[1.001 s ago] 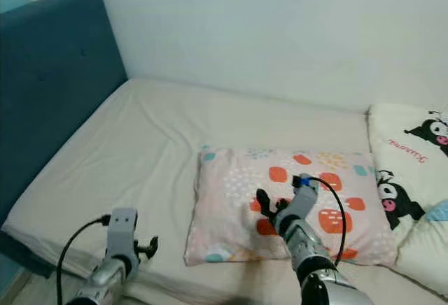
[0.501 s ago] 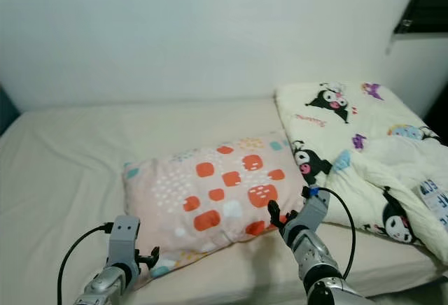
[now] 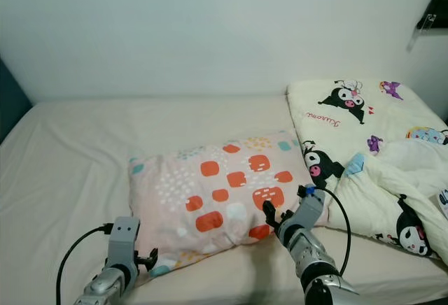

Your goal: Clean up the room

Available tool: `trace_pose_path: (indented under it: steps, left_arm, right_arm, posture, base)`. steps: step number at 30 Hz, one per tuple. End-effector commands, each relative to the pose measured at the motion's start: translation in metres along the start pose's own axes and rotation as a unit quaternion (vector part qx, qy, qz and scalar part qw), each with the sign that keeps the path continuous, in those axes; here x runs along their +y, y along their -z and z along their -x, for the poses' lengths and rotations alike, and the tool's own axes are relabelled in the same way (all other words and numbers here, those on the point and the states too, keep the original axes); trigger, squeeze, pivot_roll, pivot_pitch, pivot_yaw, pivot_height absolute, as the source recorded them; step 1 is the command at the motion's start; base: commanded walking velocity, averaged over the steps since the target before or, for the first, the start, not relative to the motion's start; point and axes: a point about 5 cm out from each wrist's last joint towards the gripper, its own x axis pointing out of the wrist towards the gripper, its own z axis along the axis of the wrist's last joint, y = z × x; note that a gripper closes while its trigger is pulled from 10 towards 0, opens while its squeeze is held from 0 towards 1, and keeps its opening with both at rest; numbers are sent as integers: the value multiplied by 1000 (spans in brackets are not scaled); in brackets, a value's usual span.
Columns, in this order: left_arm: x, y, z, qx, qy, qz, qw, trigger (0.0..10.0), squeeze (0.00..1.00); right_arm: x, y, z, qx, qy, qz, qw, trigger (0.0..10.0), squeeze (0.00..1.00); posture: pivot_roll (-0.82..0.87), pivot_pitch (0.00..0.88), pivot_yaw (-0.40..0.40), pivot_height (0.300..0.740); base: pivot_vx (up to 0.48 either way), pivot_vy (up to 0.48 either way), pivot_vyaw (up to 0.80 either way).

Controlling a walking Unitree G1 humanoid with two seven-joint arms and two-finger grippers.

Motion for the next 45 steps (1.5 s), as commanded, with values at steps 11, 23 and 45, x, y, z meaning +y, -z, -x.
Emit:
trace_pose_path:
  steps: [11, 23, 45]
  left_arm:
    - [8, 14, 6, 20, -4, -28, 999, 10000, 0]
    - [12, 23, 11, 22, 3, -52, 998, 10000, 0]
    - [58, 49, 55, -34, 2, -131, 991, 10000, 0]
  right_arm:
    - [2, 11, 0, 20, -8, -9, 1000, 10000, 0]
    - [3, -2, 1, -35, -47, -60, 996, 10000, 0]
    - [-5, -73, 7, -205, -82, -198, 955, 10000, 976]
  posture:
    - [-86, 151, -10, 631]
    - [-60, 208, 11, 631]
    - [138, 480, 85, 631]
  base:
    - [0, 0, 0]
    - [0, 0, 0]
    - [0, 0, 0]
